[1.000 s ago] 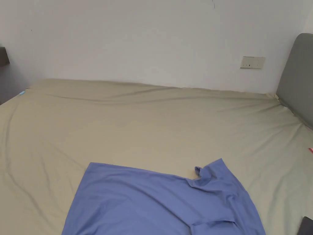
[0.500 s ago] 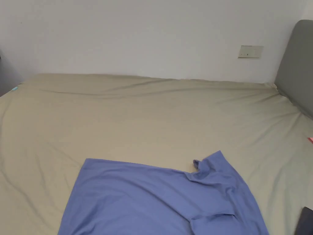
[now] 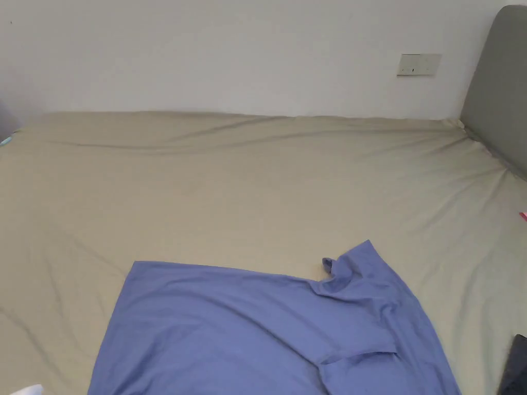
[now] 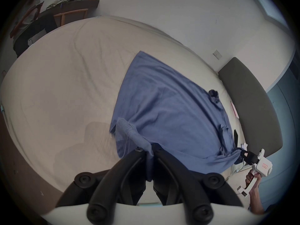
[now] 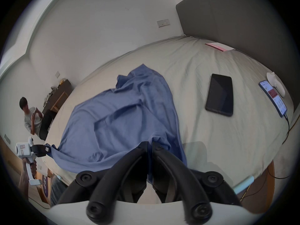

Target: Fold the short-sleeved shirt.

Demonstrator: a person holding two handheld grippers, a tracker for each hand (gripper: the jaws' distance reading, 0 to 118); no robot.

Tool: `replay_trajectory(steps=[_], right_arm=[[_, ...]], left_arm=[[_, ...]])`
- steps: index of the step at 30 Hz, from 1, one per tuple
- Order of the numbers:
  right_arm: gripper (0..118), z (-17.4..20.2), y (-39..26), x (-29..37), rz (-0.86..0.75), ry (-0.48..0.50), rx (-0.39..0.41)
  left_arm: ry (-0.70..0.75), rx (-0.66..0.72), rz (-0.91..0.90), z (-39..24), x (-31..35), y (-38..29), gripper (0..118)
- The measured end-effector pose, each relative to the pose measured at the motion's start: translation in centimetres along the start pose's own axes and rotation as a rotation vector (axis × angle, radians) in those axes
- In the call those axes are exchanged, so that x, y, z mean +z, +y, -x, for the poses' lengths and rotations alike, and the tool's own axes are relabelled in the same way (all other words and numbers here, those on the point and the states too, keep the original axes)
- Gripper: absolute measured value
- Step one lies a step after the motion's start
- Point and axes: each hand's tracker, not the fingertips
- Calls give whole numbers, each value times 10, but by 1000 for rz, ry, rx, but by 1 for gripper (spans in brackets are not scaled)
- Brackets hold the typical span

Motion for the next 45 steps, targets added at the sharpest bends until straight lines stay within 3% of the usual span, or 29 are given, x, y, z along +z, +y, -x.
replay_trajectory(steps=[4, 8, 18, 23, 24, 27, 29, 32, 34, 39, 42, 45], right_arm=[[6, 6, 39, -23, -41, 6, -29], [6, 16, 73, -60, -39, -19, 1], [6, 11, 82, -144, 88, -143, 138], [6, 18, 71, -155, 91, -171, 230], [6, 21, 71, -154, 91, -177, 241], [6, 29, 74, -153, 112, -191, 299], [15, 28, 79, -151, 118, -192, 316], [61, 37, 82, -118, -3, -195, 233], [76, 47, 76, -85, -146, -122, 227], [80, 66, 46, -23, -169, -95, 352], [80, 64, 28, 0, -157, -84, 362], [80, 54, 16, 10, -108, -97, 354]], left_arm=[[26, 2, -58, -5, -14, 33, 4], [23, 47, -59, -13, -39, 61, 4], [114, 10, 21, -7, -116, 81, 5], [87, 22, -1, -3, -118, 82, 15], [82, 32, -22, -2, -113, 84, 22], [162, -25, -104, -6, -94, 91, 87], [128, -59, -177, -13, -70, 95, 92], [148, -145, -249, -25, -35, 92, 109], [164, -229, -263, -32, -17, 81, 115], [296, -336, -181, -34, -26, 47, 115], [327, -346, -24, -26, -56, 34, 115], [325, -339, 70, -13, -90, 33, 106]])
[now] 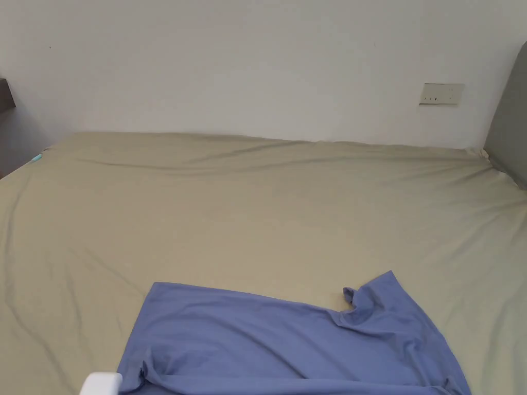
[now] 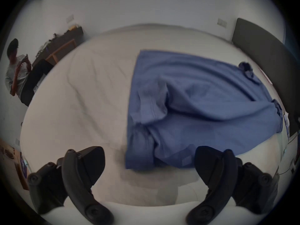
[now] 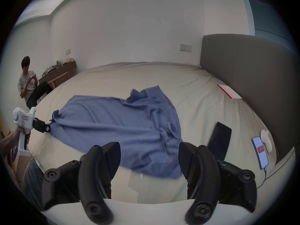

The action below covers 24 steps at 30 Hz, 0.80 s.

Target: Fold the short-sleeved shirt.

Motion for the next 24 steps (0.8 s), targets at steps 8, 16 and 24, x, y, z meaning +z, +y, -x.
replay_trajectory(steps=[8, 16, 24], right_arm=[[80, -25, -24, -16, 101, -64, -69], [80, -15, -12, -89, 288, -69, -138], [9, 9, -11, -115, 321, -37, 33]], left_arm=[[-65, 18, -33, 8, -29, 5, 65], [-93, 17, -31, -14, -6, 8, 10], [-154, 137, -6, -1, -12, 3, 9]])
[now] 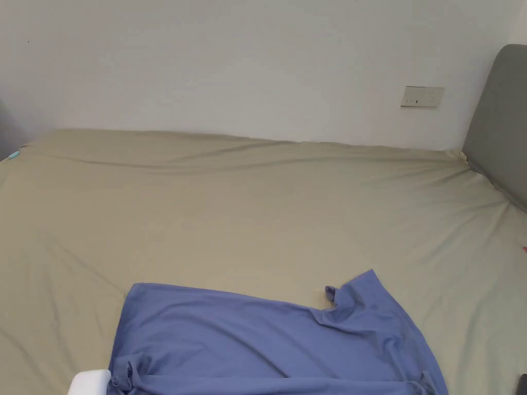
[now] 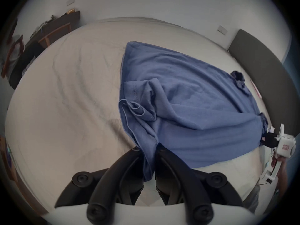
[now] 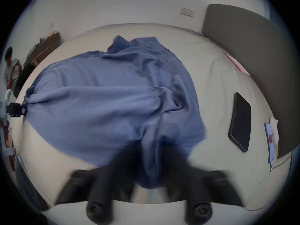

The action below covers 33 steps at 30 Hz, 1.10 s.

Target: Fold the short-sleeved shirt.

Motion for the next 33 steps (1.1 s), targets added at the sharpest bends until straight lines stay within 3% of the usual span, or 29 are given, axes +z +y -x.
replay_trajectory(steps=[5, 21, 27, 33], right_arm=[[9, -18, -3, 15, 3, 77, -69], [9, -45, -28, 103, -26, 207, -83], [9, -43, -77, 111, 34, 186, -74], [9, -39, -113, 97, 80, 179, -98]], left_arm=[[33, -141, -23, 8, 15, -5, 9], [-35, -125, -49, -2, 114, -45, 9], [11, -205, 32, -14, 119, -94, 9], [25, -163, 79, -15, 111, -122, 9]])
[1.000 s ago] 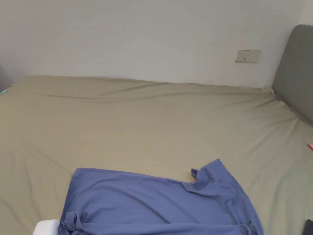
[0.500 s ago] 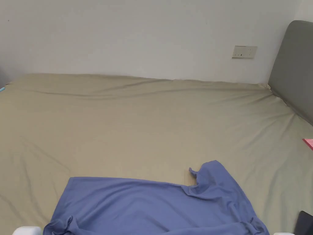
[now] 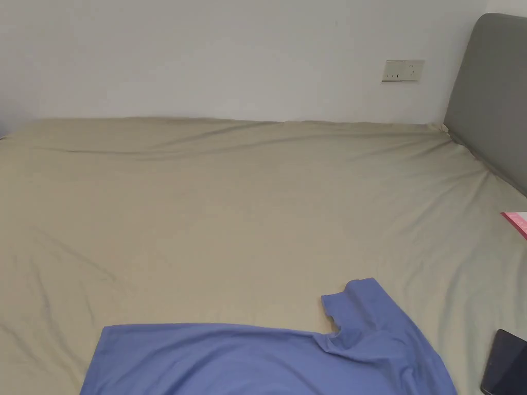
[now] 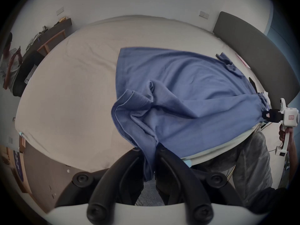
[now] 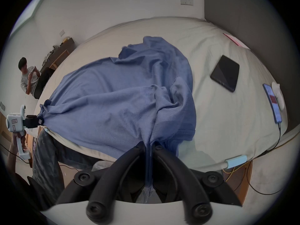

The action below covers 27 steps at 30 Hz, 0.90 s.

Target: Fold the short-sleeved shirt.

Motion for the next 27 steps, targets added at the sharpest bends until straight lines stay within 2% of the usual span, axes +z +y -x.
replay_trajectory(steps=[5, 7, 8, 9, 10, 11, 12, 13, 14, 15, 16, 17, 19, 22, 24, 27], right_arm=[[10, -1, -2, -16, 10, -3, -16], [10, 1, 1, -16, 17, -12, 7], [10, 2, 0, -16, 17, -16, 20], [12, 3, 0, -16, 16, -18, 30], [12, 4, -1, -16, 12, -22, 39], [12, 4, -3, -16, 6, -25, 46], [15, 5, -4, -16, -7, -32, 55], [23, 7, -5, -14, -14, -39, 51], [33, 8, -4, -10, -13, -50, 39], [46, 9, -1, -5, -10, -54, 27], [72, 10, 1, 3, -8, -64, 16], [83, 11, 3, 12, -36, -47, -2], [85, 13, 11, 32, -141, -41, -7], [85, 18, 28, 50, -221, -96, 7], [85, 22, 40, 56, -253, -110, 13], [85, 23, 55, 52, -265, -129, 17]], left_arm=[[3, 9, 25, 6, -17, -1, 9], [-3, 15, 31, 8, -18, 2, 10], [-12, 25, 35, 10, -19, 2, 14], [-27, 39, 33, 22, -27, -1, 24], [-45, 60, 30, 26, -27, -1, 24], [-64, 84, 25, 30, -26, -1, 29], [-75, 125, 18, 36, -24, 0, 43], [-86, 158, 20, 30, -12, 3, 87], [-93, 181, 0, 34, -6, 7, 112], [-107, 188, -85, 37, 6, 12, 117], [-122, 175, -159, 40, 18, 20, 116], [-104, 147, -211, 50, 20, 27, 116], [-34, 99, -307, 54, 32, 59, 116], [-16, 72, -383, 42, 27, 118, 118], [-18, 81, -375, 44, 2, 152, 118], [22, 148, -229, 43, -64, 196, 118]])
